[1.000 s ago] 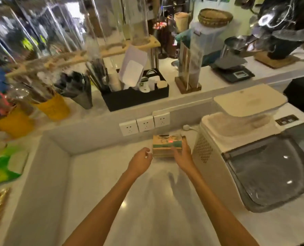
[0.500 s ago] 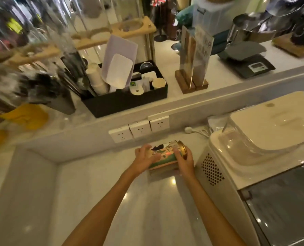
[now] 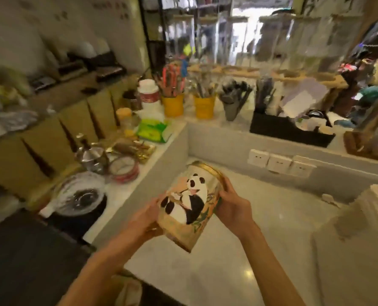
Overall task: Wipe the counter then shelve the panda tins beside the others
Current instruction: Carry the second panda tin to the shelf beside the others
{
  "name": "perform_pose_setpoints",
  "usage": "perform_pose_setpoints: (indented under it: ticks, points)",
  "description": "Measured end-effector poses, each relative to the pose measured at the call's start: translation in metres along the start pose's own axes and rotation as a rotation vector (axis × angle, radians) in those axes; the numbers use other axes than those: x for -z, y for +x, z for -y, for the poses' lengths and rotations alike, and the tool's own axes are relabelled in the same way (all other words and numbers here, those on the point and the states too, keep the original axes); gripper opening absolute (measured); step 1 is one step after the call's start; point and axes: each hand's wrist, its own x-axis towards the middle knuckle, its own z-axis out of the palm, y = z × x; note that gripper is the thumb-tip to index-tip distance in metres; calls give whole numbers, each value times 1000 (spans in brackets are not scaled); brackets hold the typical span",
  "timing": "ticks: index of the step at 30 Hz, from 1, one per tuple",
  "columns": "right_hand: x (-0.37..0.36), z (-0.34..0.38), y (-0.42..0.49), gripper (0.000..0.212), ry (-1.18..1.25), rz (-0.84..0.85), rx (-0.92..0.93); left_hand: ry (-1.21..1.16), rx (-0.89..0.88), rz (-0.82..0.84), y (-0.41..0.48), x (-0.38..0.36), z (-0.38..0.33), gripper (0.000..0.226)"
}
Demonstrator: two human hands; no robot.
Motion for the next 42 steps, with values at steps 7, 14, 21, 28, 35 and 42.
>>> perform_pose_setpoints:
  ticks: [7, 14, 21, 28, 35, 42]
  points:
    - [-297, -106, 0, 88, -334, 636, -186, -137, -132, -556, -305, 78, 35, 82]
    - [-529, -308, -121, 100, -342, 1226, -632, -272, -72, -1295, -552, 91, 103, 91]
    - [-790, -378, -271, 57, -240, 1652, -443, -56, -109, -1837, -762, 114, 76, 95]
    - [-1015, -350, -392, 59, 222, 1989, -98, 524, 83, -2301, -933, 156, -17, 94]
    - [-1203, -339, -487, 97, 83, 2373, 237, 723, 401, -2619, -1097, 206, -62, 91]
    - [-1315, -405, -605, 78, -83, 2368, 295, 431, 757, -2611, -1256, 249, -44, 103]
